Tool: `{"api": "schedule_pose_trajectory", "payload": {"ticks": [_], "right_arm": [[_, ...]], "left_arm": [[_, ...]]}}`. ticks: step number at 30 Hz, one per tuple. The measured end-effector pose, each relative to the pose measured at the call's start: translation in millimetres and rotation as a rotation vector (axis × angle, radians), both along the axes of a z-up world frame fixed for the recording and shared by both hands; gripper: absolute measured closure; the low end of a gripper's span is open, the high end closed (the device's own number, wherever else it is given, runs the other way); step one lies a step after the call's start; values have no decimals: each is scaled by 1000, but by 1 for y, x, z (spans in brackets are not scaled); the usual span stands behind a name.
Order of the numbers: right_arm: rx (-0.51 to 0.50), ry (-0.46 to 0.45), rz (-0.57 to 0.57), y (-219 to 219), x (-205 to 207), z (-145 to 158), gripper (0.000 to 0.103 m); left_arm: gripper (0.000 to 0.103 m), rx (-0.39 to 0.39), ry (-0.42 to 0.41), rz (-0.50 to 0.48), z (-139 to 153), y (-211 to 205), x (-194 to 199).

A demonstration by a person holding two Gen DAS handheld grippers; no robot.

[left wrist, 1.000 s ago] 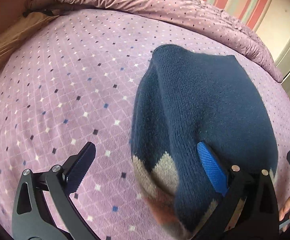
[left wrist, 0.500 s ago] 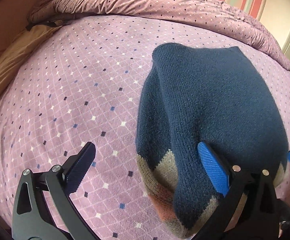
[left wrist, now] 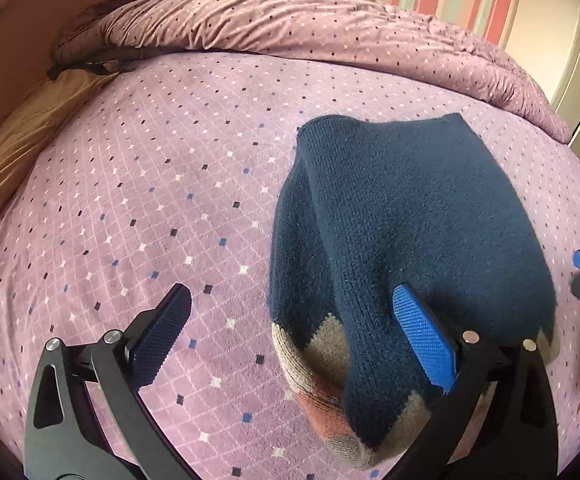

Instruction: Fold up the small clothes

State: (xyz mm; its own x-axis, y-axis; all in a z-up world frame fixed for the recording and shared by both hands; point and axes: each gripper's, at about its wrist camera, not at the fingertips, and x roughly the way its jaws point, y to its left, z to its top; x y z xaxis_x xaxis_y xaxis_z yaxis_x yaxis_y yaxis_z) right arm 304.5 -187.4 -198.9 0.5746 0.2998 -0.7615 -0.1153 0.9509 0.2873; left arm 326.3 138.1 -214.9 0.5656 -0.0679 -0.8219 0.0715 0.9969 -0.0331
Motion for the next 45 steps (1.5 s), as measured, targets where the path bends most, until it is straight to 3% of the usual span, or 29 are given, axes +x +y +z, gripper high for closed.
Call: {"api": "schedule_pose_trajectory", "payload": {"ticks": [7, 13, 16, 21, 25, 28, 31, 32, 42, 45], "right_arm": [[215, 99, -11, -16, 4, -33, 2], [270, 129, -44, -19, 1, -43, 2], [272, 143, -34, -17, 9, -44, 2], [410, 196, -80, -35, 25, -57, 2], [470, 221, -104, -41, 41, -57, 2], [489, 199, -86, -40, 44, -52, 2], [518, 247, -70, -37, 56, -62, 2], [522, 270, -76, -37, 62, -69, 2], [666, 346, -71, -28, 68, -101, 2], [652, 368, -32, -14, 61, -100, 2]], "left_arm": [[3, -42, 36, -9, -8, 3, 3], [3, 12, 43, -26, -19, -4, 9], [3, 0, 60, -23, -26, 0, 16], [3, 39, 56, -51, -33, -4, 23], [3, 30, 30, -47, -16, -4, 20], [3, -26, 12, -38, -7, 1, 21], [3, -170, 97, -30, -18, 11, 36], [3, -184, 119, -23, -23, 12, 39], [3, -202, 130, -35, -34, 8, 38], [3, -216, 134, -33, -35, 10, 38]]}}
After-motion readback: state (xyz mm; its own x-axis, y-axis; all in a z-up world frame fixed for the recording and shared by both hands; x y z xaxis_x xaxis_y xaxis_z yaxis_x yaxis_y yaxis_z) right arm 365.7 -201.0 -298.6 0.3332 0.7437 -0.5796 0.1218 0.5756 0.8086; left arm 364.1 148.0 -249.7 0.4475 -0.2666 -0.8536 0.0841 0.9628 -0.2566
